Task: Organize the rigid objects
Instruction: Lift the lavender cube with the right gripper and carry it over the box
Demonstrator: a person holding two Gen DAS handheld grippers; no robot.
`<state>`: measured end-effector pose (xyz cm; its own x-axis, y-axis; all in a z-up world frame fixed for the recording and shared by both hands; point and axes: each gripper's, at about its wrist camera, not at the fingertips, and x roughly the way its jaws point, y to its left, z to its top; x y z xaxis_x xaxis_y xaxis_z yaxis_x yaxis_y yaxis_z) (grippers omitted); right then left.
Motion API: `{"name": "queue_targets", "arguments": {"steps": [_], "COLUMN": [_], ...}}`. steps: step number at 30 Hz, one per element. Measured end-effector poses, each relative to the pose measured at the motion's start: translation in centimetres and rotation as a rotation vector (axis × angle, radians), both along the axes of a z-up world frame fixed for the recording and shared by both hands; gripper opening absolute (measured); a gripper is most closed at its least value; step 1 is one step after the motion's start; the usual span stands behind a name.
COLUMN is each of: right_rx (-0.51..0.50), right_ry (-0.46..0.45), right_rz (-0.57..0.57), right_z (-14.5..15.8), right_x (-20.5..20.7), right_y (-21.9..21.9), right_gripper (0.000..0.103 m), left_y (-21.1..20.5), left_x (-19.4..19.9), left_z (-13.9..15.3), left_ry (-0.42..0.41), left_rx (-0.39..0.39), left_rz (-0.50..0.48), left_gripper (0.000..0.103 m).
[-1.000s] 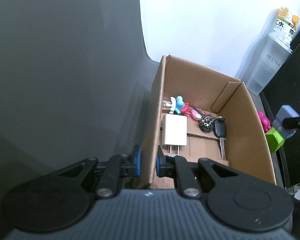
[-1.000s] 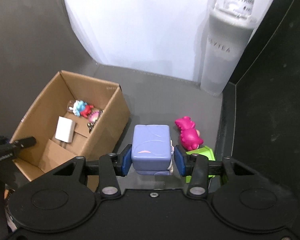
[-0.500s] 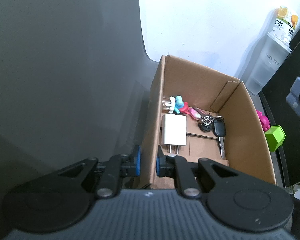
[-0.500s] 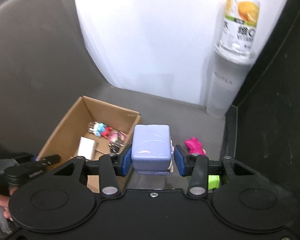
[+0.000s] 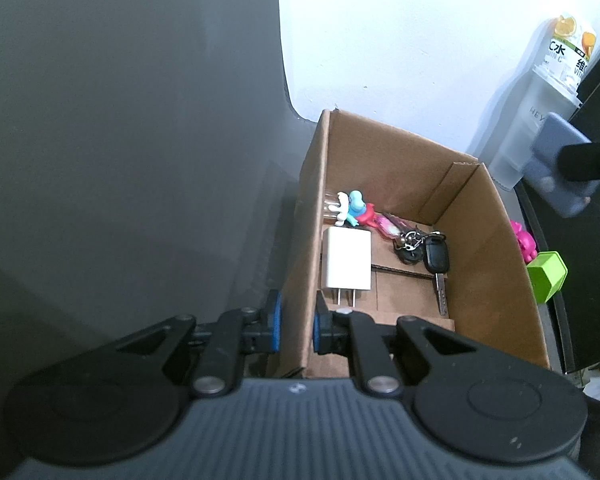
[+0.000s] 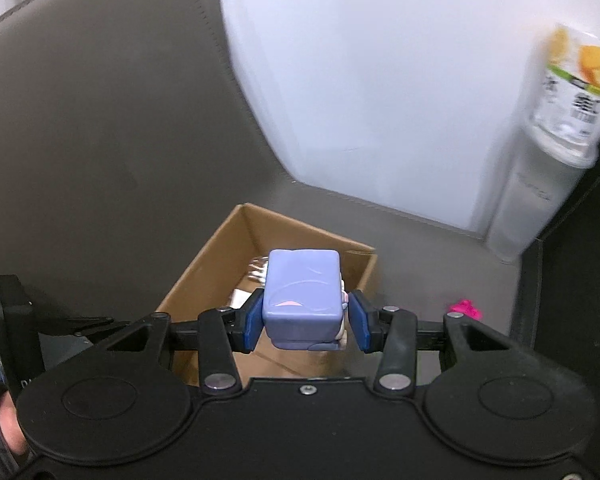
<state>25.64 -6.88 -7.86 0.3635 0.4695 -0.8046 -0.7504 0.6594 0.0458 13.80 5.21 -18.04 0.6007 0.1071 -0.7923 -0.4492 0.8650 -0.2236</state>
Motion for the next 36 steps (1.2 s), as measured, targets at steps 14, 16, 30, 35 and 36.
{"name": "queue_targets", "arguments": {"steps": [14, 16, 30, 35, 36], "right_rx": [-0.064, -0.074, -0.171, -0.174, -0.18], "right_ry": [0.161, 0.198, 0.364, 0.427, 0.432], "right_rz": [0.049, 0.042, -0.021, -0.053, -0.057], "right_z": [-4.7, -5.5, -10.3, -11.5, -11.7], "right_x": [-0.7, -0.7, 0.4, 0.6, 0.6], "right_y": [4.9, 5.5, 8.0, 8.0, 8.0], "right_gripper": [0.044, 0.044, 0.044, 0.044, 0.044], "left_y": [0.1, 0.1, 0.1, 0.1, 0.1], "left_x": [-0.2, -0.2, -0.3, -0.3, -0.3], "left_z": [0.1, 0.1, 0.3, 0.3, 0.3], "left_ry": [-0.002, -0.003, -0.004, -0.004, -0.004], "left_rx": [-0.015, -0.016, -0.018, -0.018, -0.018], "left_rz": [-0.006, -0.007, -0.008, -0.007, -0.008], "left_gripper": [0.014, 0.014, 0.014, 0.014, 0.014]}}
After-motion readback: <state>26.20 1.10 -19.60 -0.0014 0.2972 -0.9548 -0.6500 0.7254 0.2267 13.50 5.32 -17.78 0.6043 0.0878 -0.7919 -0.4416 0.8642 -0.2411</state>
